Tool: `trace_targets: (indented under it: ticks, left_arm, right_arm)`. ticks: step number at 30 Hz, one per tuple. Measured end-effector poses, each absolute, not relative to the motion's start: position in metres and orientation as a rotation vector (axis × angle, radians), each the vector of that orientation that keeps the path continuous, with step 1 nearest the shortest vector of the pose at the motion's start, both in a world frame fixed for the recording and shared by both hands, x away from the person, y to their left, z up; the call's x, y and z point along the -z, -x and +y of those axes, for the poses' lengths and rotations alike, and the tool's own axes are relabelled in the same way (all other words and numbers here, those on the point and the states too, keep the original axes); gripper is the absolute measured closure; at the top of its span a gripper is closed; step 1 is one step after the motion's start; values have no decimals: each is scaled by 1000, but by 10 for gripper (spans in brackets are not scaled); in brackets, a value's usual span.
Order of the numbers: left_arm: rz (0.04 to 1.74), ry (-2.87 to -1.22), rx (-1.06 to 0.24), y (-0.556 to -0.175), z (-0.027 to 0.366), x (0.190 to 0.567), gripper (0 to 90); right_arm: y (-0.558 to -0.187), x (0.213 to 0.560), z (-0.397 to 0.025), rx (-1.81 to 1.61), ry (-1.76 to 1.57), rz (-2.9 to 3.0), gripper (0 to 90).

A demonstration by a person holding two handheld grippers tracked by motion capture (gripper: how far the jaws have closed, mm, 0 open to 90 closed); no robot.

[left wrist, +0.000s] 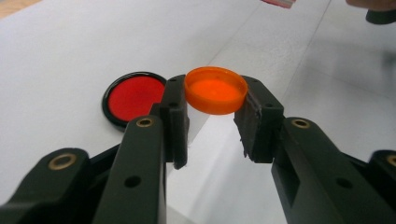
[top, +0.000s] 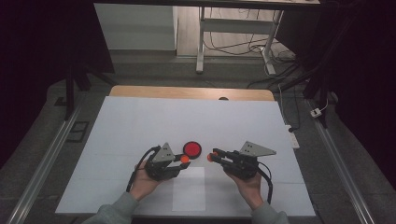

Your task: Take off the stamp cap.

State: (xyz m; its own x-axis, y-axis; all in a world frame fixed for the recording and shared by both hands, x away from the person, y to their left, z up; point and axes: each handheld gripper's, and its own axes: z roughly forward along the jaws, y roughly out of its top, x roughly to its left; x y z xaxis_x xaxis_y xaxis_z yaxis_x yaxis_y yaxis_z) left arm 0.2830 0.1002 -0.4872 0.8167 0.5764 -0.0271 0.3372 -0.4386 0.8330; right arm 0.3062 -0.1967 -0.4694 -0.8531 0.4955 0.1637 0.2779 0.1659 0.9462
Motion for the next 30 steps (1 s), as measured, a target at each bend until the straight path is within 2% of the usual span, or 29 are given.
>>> trace_targets:
  ticks: [11, 30]
  left_arm:
    - [749, -1991, -339, -276, 134, 481, 653]
    - [864, -1966, -391, -255, 187, 489, 653]
  right_arm:
    - [-307, 469, -201, -1757, -776, 2226, 724]
    - [-310, 469, -204, -1759, -788, 2212, 724]
